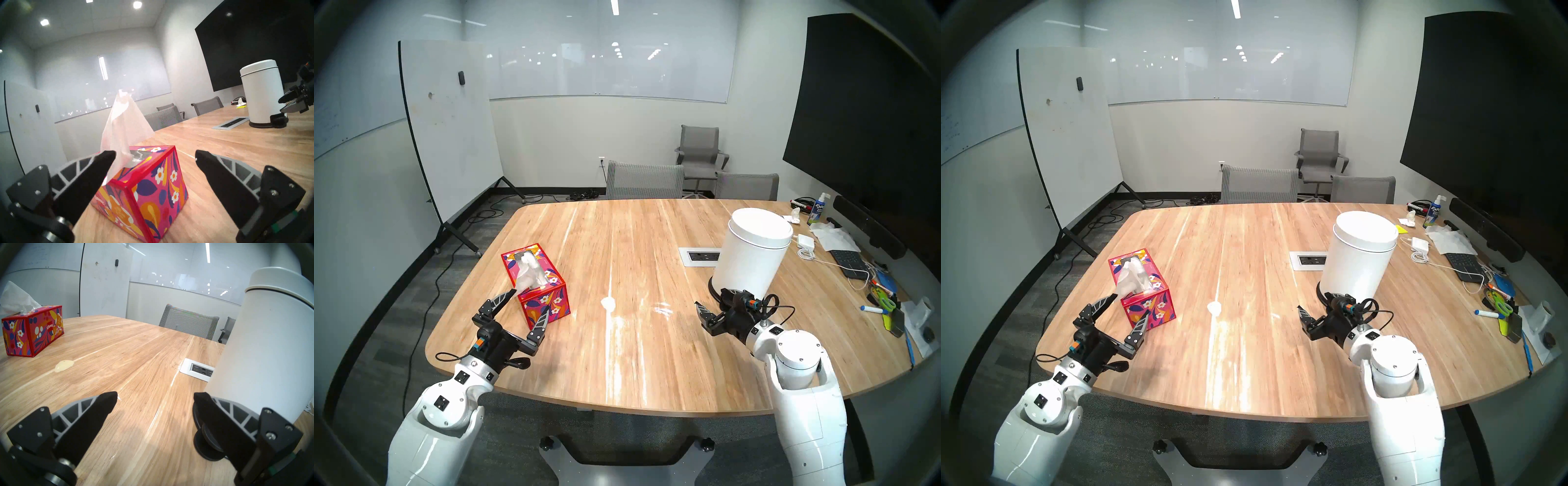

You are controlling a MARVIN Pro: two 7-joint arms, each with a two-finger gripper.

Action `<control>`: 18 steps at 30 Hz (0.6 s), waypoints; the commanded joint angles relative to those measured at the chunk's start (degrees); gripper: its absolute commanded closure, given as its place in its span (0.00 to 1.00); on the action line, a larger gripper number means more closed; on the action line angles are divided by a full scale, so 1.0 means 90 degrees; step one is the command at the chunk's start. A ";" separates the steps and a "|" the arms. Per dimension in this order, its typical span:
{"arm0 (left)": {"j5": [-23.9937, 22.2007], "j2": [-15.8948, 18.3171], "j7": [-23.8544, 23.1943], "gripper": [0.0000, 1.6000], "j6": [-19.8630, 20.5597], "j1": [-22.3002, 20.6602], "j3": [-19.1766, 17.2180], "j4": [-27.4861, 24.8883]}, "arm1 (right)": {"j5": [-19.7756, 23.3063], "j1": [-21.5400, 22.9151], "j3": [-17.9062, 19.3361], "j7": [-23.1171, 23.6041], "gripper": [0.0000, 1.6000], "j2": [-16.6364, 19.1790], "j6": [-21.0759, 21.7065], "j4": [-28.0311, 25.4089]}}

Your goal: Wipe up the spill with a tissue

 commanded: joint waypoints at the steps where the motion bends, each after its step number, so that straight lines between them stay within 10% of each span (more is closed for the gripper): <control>1: -0.0148 -0.0045 0.0251 0.00 0.0406 -0.0698 -0.0058 -0.0175 | 0.0002 0.0050 -0.0007 0.0008 0.00 0.0010 -0.0018 -0.0114; 18: -0.0026 -0.0237 0.0537 0.00 0.0734 -0.1129 0.0258 0.0537 | -0.0001 0.0044 -0.0007 0.0009 0.00 0.0012 -0.0007 -0.0130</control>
